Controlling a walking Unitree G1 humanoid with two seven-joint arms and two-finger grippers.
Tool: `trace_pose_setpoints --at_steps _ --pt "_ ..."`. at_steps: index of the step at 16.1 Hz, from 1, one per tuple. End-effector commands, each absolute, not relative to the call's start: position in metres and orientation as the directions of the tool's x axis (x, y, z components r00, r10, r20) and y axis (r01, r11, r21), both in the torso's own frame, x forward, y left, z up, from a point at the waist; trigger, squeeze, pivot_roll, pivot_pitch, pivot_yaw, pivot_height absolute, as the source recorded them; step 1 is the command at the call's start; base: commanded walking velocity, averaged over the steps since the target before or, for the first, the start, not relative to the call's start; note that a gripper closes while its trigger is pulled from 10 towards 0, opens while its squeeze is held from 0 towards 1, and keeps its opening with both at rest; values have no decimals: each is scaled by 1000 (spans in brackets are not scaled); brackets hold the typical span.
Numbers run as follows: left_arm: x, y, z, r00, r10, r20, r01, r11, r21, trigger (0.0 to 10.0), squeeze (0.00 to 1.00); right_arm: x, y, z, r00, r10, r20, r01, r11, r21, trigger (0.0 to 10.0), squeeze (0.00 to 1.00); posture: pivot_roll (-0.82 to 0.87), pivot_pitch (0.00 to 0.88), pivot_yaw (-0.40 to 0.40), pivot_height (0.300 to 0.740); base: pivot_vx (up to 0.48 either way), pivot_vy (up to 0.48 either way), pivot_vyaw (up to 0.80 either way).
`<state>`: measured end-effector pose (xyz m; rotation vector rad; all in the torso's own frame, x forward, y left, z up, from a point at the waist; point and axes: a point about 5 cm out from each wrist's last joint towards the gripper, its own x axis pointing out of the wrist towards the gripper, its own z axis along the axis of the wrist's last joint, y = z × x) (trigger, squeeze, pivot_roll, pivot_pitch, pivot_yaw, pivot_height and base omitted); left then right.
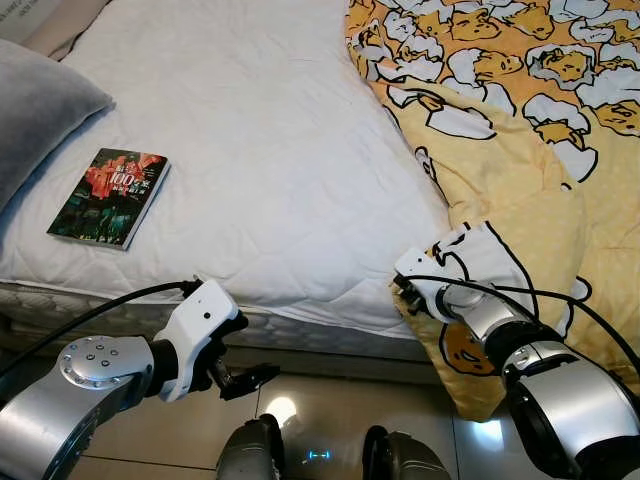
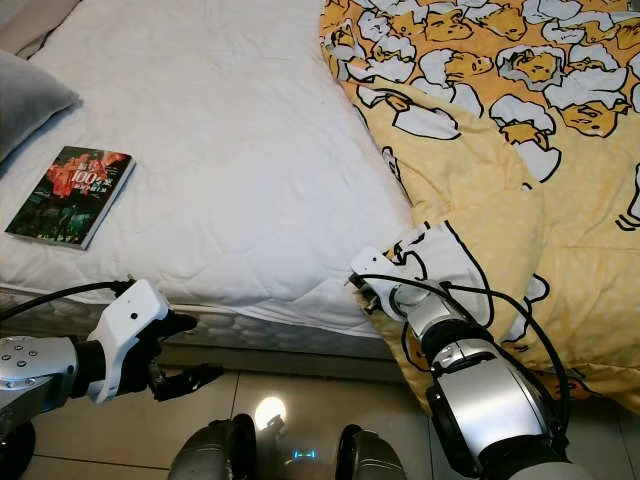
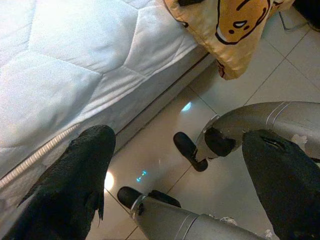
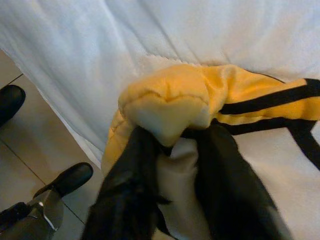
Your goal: Clean up the room
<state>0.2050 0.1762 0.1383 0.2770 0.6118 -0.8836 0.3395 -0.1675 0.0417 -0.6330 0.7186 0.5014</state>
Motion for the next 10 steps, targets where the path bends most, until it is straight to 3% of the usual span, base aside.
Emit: trace_pose_setpoints --at_steps 1,10 --pt "202 176 141 476 -635 -608 794 608 -13 10000 0 330 -177 30 620 173 -765 -611 718 -333 0 0 186 247 2 740 0 0 0" --pt "203 175 140 481 -636 -603 791 612 -15 10000 0 330 -179 31 636 199 -746 -582 758 -294 0 0 178 236 4 740 0 0 0"
